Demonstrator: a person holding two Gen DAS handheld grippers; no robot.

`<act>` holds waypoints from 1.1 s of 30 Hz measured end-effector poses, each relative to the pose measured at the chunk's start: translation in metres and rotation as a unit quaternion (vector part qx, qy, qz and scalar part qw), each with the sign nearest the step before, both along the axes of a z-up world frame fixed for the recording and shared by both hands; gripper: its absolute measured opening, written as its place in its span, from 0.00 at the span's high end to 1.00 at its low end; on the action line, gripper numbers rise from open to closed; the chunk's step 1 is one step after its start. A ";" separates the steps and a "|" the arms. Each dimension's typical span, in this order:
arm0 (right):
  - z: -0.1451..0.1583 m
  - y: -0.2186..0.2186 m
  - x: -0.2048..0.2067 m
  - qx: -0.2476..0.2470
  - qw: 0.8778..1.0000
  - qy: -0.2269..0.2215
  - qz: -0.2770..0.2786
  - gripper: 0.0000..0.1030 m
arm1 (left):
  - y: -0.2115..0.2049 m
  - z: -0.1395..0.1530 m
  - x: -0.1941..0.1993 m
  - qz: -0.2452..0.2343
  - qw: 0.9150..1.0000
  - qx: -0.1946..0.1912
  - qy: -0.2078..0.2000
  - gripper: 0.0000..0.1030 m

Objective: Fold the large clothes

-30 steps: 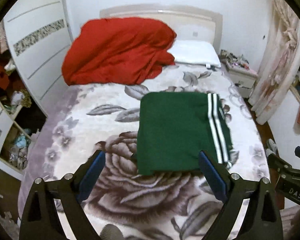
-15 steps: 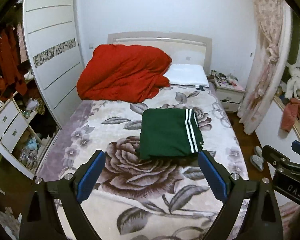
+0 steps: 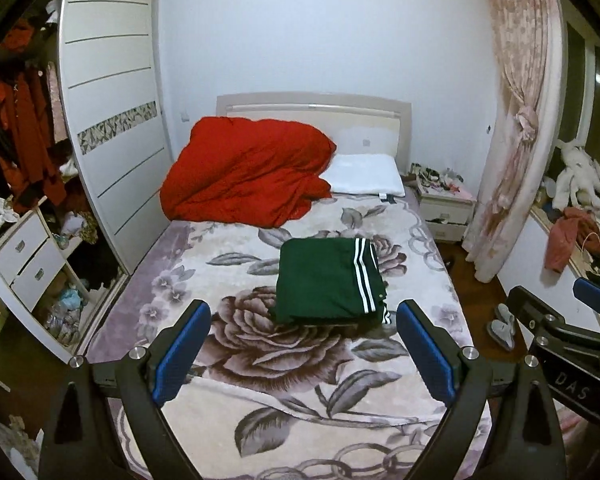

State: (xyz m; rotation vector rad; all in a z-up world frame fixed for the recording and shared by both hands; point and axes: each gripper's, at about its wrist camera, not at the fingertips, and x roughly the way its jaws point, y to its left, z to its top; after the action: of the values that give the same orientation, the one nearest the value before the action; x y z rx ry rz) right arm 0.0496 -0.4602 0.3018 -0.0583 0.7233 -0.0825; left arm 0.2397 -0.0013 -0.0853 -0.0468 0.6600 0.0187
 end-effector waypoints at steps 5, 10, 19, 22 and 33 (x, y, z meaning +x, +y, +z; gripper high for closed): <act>0.015 0.000 -0.021 -0.001 1.000 -0.011 -0.003 0.08 | 0.003 0.003 -0.008 0.008 1.000 0.004 -0.009 0.08; 0.025 -0.001 -0.029 -0.003 1.000 -0.017 -0.001 0.04 | 0.007 0.004 -0.014 0.020 1.000 0.002 -0.016 0.08; 0.032 0.000 -0.035 0.008 1.000 -0.024 0.017 0.02 | 0.009 0.011 -0.024 0.030 0.999 0.001 -0.036 0.05; 0.034 0.001 -0.038 0.006 0.999 -0.029 0.019 0.01 | 0.009 0.012 -0.024 0.031 0.999 0.003 -0.036 0.05; 0.035 0.003 -0.048 -0.004 0.999 -0.040 0.022 0.01 | 0.005 0.014 -0.027 0.034 0.999 0.009 -0.038 0.04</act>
State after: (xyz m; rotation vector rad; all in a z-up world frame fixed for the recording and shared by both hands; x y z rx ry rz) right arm 0.0019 -0.4572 0.3366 -0.0774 0.6407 -0.0459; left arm 0.2124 0.0040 -0.0712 -0.0527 0.5819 0.0883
